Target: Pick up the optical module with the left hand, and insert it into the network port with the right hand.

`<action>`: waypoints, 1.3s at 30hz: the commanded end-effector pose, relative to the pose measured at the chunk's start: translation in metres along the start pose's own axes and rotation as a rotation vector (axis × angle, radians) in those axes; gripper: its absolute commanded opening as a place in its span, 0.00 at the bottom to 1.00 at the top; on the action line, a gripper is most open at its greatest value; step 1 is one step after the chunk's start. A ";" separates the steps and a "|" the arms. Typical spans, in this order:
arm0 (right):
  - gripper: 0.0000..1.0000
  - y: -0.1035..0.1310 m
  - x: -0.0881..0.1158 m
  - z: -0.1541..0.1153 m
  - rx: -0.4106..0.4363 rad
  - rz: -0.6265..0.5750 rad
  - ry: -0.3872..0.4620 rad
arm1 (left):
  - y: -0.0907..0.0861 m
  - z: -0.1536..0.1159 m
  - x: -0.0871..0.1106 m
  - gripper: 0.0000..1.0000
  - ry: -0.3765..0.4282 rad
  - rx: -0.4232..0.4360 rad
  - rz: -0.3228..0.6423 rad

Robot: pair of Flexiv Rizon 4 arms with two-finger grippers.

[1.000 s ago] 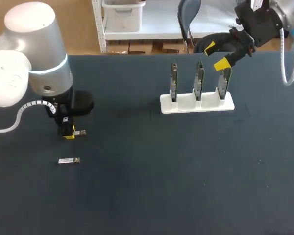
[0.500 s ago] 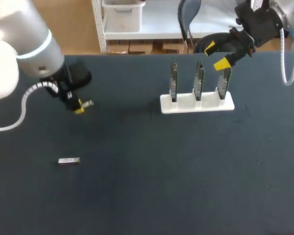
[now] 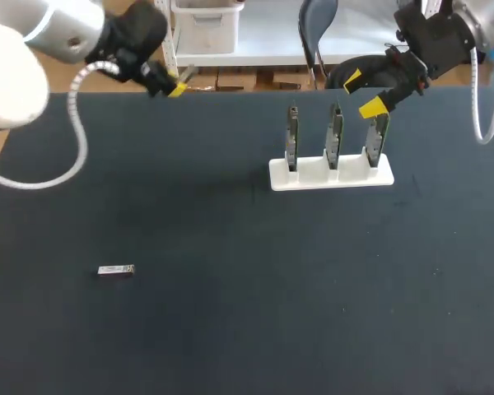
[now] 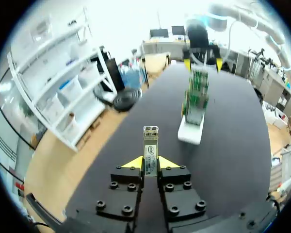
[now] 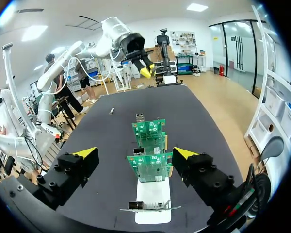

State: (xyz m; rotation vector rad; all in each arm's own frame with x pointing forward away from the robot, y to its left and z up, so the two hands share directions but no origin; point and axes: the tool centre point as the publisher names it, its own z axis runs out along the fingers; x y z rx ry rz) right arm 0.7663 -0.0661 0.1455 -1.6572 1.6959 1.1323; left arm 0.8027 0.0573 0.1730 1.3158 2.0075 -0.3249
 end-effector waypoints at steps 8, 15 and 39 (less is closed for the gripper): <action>1.00 0.001 0.000 0.000 0.003 0.000 0.000 | -0.019 0.043 -0.101 0.00 -0.462 0.050 0.117; 1.00 0.001 0.000 0.000 0.003 0.000 0.000 | -0.049 0.064 -0.149 0.00 -0.578 0.159 0.140; 1.00 0.001 0.000 0.000 0.003 0.000 0.000 | -0.120 0.104 -0.178 0.00 -0.692 0.403 0.075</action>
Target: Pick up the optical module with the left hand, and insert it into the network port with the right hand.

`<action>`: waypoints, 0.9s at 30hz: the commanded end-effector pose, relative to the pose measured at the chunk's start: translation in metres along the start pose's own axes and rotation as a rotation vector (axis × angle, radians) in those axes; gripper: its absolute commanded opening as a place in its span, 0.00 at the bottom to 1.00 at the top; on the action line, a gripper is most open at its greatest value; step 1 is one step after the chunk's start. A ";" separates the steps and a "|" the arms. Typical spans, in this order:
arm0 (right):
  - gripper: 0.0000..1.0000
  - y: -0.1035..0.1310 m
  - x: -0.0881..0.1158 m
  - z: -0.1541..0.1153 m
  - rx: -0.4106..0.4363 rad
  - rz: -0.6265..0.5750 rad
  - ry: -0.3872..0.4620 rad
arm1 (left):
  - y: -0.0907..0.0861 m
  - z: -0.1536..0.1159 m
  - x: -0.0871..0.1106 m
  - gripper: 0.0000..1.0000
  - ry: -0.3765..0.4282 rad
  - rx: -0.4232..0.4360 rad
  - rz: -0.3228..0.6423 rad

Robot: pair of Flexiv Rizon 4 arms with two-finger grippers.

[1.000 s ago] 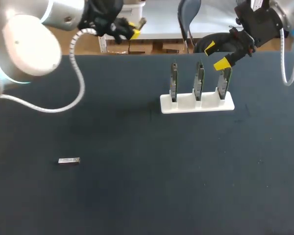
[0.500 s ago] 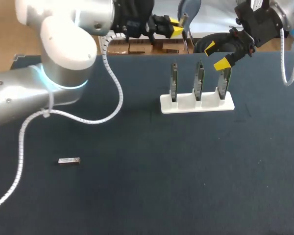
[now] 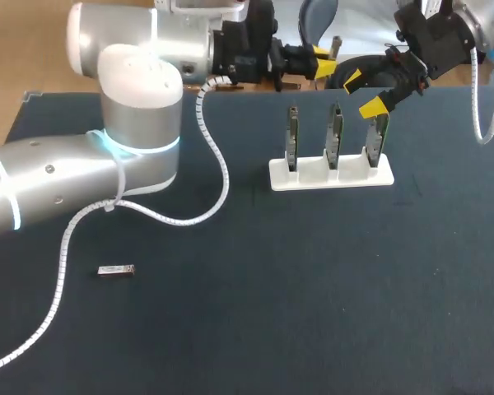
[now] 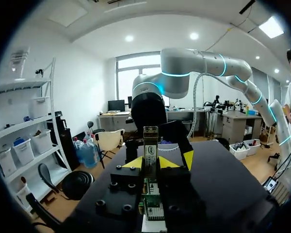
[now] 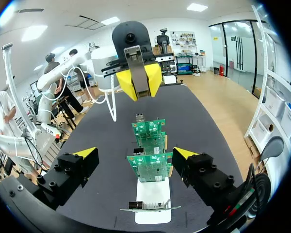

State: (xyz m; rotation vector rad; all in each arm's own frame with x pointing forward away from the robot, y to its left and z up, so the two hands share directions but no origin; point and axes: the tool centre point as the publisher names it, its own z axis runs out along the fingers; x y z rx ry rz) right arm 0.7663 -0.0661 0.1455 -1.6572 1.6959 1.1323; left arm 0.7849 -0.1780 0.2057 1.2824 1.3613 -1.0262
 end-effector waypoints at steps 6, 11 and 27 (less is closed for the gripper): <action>1.00 0.001 0.000 0.000 0.003 0.000 0.000 | -0.010 0.006 0.014 0.00 -0.053 0.058 0.004; 1.00 0.001 0.000 0.000 0.003 0.000 0.000 | -0.016 0.011 0.016 0.00 -0.066 0.076 0.001; 1.00 0.001 0.000 0.000 0.003 0.000 0.000 | -0.023 0.022 0.019 0.00 -0.079 0.047 -0.014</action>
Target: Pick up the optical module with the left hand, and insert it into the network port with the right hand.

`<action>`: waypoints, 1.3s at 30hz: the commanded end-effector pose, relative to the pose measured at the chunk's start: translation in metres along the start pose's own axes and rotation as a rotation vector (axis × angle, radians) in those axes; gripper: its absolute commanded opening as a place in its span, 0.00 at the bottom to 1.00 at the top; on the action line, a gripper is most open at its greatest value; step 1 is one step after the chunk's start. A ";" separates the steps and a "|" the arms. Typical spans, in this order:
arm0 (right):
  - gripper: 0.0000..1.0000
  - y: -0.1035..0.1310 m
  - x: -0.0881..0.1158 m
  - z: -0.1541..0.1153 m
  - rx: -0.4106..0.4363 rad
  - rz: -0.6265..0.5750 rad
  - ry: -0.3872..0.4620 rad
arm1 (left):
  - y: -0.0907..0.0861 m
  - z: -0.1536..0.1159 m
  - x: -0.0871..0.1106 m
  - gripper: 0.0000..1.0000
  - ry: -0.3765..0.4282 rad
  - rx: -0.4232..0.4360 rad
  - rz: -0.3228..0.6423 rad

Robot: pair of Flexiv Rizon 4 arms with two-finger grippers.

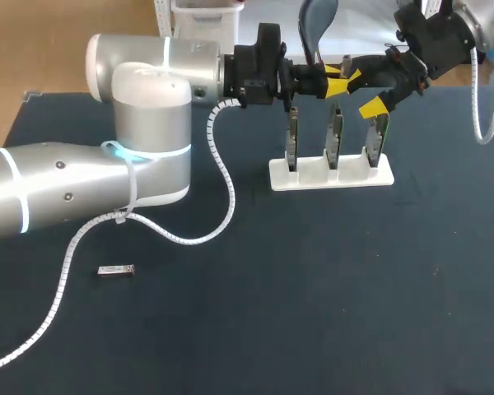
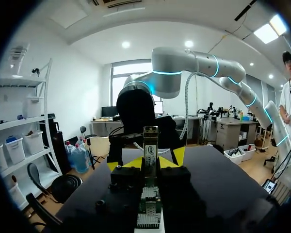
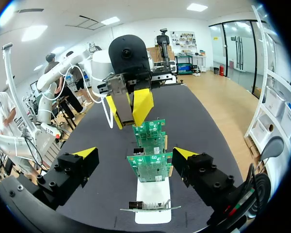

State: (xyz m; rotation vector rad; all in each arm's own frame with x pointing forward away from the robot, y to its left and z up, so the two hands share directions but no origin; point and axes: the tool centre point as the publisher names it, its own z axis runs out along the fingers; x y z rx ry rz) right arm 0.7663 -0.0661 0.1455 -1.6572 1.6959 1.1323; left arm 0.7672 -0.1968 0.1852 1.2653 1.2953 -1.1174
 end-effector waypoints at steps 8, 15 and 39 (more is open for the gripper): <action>1.00 0.001 0.000 0.000 0.003 0.000 0.000 | -0.001 0.002 0.005 0.00 -0.010 -0.031 -0.009; 1.00 0.001 0.000 0.000 0.003 0.000 0.000 | -0.001 0.002 0.008 0.00 -0.001 -0.030 -0.023; 1.00 0.001 0.000 0.000 0.003 0.000 0.000 | 0.001 -0.003 0.018 0.00 0.019 -0.027 -0.049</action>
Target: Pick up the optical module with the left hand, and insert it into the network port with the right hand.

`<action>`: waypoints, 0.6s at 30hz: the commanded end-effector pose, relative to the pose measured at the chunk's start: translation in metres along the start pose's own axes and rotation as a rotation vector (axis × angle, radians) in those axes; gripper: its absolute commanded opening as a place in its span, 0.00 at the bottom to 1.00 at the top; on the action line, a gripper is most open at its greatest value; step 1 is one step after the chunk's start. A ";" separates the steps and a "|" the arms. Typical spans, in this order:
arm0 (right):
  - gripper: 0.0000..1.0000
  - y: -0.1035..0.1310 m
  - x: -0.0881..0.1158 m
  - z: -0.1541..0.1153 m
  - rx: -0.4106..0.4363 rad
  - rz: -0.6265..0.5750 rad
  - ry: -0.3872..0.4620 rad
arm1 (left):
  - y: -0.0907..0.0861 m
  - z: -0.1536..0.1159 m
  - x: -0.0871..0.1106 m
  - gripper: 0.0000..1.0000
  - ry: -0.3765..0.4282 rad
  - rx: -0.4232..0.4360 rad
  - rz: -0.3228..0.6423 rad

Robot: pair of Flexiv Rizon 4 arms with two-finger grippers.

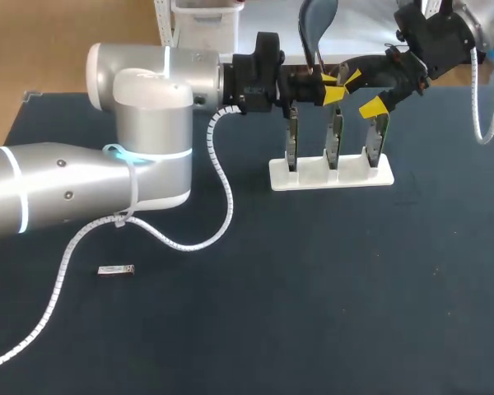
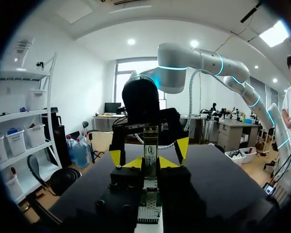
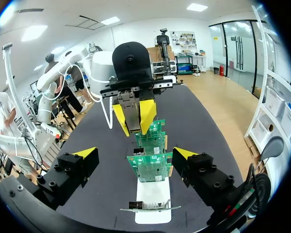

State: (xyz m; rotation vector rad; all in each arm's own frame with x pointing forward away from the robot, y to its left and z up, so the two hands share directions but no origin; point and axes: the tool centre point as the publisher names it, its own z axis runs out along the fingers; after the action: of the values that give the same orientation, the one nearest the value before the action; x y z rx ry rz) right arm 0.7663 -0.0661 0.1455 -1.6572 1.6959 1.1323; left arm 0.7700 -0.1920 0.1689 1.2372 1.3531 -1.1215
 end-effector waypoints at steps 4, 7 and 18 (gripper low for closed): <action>1.00 0.001 0.000 0.000 0.003 0.000 0.000 | -0.003 -0.001 0.002 0.00 0.004 -0.008 -0.016; 1.00 0.001 0.000 0.000 0.003 0.000 0.000 | -0.004 0.000 0.004 0.00 0.010 -0.011 -0.031; 1.00 0.001 0.000 0.000 0.003 0.000 0.000 | -0.005 0.000 0.005 0.00 0.012 -0.012 -0.053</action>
State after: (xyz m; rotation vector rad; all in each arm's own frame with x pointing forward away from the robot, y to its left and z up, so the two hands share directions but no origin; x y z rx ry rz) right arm 0.7663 -0.0661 0.1455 -1.6572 1.6959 1.1323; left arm 0.7667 -0.1924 0.1637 1.2110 1.4053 -1.1460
